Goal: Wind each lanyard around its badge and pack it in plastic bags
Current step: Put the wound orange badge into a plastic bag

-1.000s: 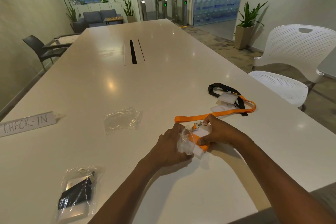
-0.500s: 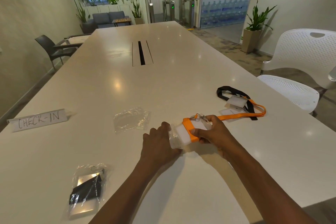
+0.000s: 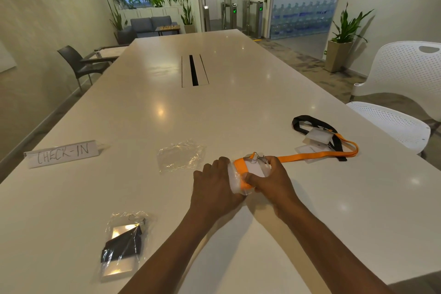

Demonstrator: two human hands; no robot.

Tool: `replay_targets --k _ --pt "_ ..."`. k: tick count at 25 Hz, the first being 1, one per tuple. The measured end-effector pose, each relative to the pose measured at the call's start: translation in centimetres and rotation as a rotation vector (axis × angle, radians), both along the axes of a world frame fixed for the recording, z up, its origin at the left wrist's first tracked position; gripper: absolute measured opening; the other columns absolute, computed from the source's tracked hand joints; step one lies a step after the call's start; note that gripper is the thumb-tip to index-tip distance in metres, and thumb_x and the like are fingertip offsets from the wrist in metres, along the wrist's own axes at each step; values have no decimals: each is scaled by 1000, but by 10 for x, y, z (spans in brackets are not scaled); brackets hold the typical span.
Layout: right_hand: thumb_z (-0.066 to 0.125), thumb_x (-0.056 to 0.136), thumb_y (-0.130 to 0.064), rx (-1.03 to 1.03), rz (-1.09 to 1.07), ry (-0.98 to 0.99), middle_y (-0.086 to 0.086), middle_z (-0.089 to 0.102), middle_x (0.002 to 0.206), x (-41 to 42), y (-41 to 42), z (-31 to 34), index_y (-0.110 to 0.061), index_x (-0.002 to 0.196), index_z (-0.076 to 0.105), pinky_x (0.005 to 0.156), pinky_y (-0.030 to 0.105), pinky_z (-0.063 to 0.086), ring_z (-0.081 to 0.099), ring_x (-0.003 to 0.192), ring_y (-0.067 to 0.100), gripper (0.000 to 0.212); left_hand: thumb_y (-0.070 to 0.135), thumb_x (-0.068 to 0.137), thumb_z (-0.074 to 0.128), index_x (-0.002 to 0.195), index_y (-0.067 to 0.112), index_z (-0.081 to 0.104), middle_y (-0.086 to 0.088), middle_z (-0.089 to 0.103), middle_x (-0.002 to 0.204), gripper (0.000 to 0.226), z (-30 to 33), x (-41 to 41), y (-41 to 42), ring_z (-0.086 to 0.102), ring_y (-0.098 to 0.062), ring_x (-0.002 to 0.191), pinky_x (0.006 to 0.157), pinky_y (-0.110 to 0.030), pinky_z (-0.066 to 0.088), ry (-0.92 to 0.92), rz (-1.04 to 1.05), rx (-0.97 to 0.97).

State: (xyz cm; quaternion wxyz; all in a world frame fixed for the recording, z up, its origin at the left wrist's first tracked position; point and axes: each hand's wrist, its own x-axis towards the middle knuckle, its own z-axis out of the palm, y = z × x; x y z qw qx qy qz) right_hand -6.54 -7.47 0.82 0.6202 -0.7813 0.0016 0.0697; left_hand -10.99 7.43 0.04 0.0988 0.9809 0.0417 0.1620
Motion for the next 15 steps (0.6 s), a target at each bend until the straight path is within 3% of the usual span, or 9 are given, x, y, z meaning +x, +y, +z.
replay_targets --k 4,8,11,15 --pt "81 77 -26 -51 33 -14 2 55 135 -10 10 -4 -20 135 46 88 32 49 52 119 23 68 64 77 54 123 20 49 2 56 113 63 -2 1 -2 57 -22 98 82 -40 45 -5 -17 50" --pt "69 88 -32 -89 121 41 1 51 142 -12 10 -5 -21 143 42 100 37 45 50 128 25 62 61 78 57 124 21 48 4 56 115 62 -7 0 0 56 -22 100 84 -39 42 -16 -35 42" --pt "53 98 -30 -78 115 87 3 54 139 -16 14 -6 -19 141 44 93 32 46 54 123 24 45 64 77 57 130 21 45 4 54 119 69 -11 -2 0 54 -20 104 88 -38 38 7 -54 17" --pt "45 100 -22 -6 138 82 3 64 120 -28 22 -9 -19 125 52 71 19 47 61 101 14 26 56 76 58 131 18 46 3 54 121 68 -9 -3 -1 53 -22 108 92 -40 34 -1 -65 -36"
